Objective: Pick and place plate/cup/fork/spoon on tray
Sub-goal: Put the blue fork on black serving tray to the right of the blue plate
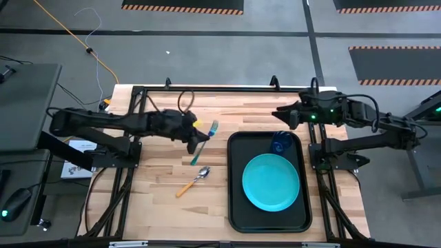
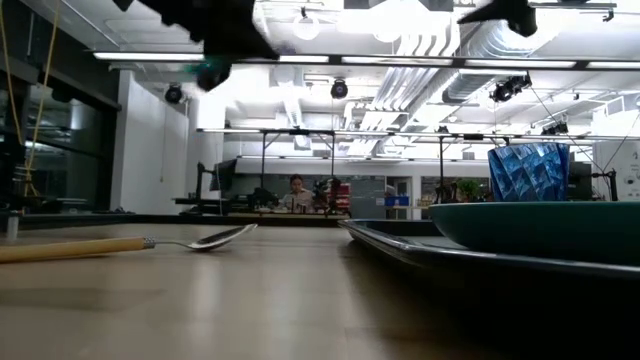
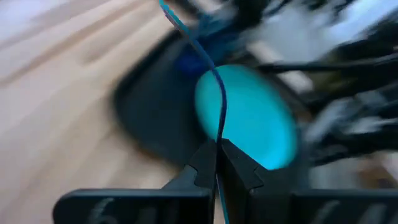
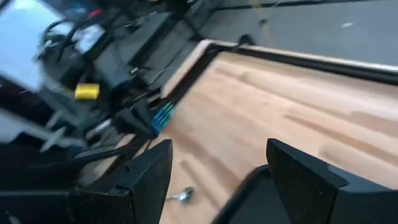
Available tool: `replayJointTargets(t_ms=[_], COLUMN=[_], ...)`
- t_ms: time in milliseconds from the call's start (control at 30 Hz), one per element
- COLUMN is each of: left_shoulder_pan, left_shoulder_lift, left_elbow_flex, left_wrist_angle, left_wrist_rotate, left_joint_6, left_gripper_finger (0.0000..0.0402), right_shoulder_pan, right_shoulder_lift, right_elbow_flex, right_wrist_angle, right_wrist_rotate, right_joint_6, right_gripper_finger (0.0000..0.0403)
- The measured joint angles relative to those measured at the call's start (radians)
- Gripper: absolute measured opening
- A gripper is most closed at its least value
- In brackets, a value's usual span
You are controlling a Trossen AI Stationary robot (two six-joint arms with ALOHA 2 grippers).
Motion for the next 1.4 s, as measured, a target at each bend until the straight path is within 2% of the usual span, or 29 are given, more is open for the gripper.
replayJointTargets(t_ms=[133, 233, 433, 700, 1400], left_shoulder_pan=[0.000, -0.010, -0.020, -0.017, -0.018], left_shoulder_lift=[-0.002, 0.039, 0.142, 0.250, 0.262], left_elbow_flex=[0.006, 0.056, 0.214, 0.343, 0.344], left_wrist_angle=[0.139, 0.194, 0.177, 0.163, 0.288], left_wrist_rotate=[0.084, 0.129, 0.130, 0.084, -0.037], left_joint_6=[-0.067, -0.082, 0.013, 0.147, 0.189], left_gripper_finger=[0.0001, 0.0001, 0.0001, 0.0000, 0.0000], right_shoulder_pan=[0.000, 0.015, 0.073, 0.121, 0.127], right_shoulder_lift=[0.051, 0.115, 0.248, 0.345, 0.346], right_elbow_flex=[0.000, 0.000, 0.000, 0.000, 0.000], right_wrist_angle=[0.138, 0.246, 0.391, 0.506, 0.616], right_wrist_rotate=[-0.131, -0.218, -0.276, -0.187, 0.022], right_joint_6=[-0.016, -0.045, -0.095, -0.069, -0.018], right_gripper_finger=[0.0252, 0.0252, 0.0252, 0.0252, 0.0252])
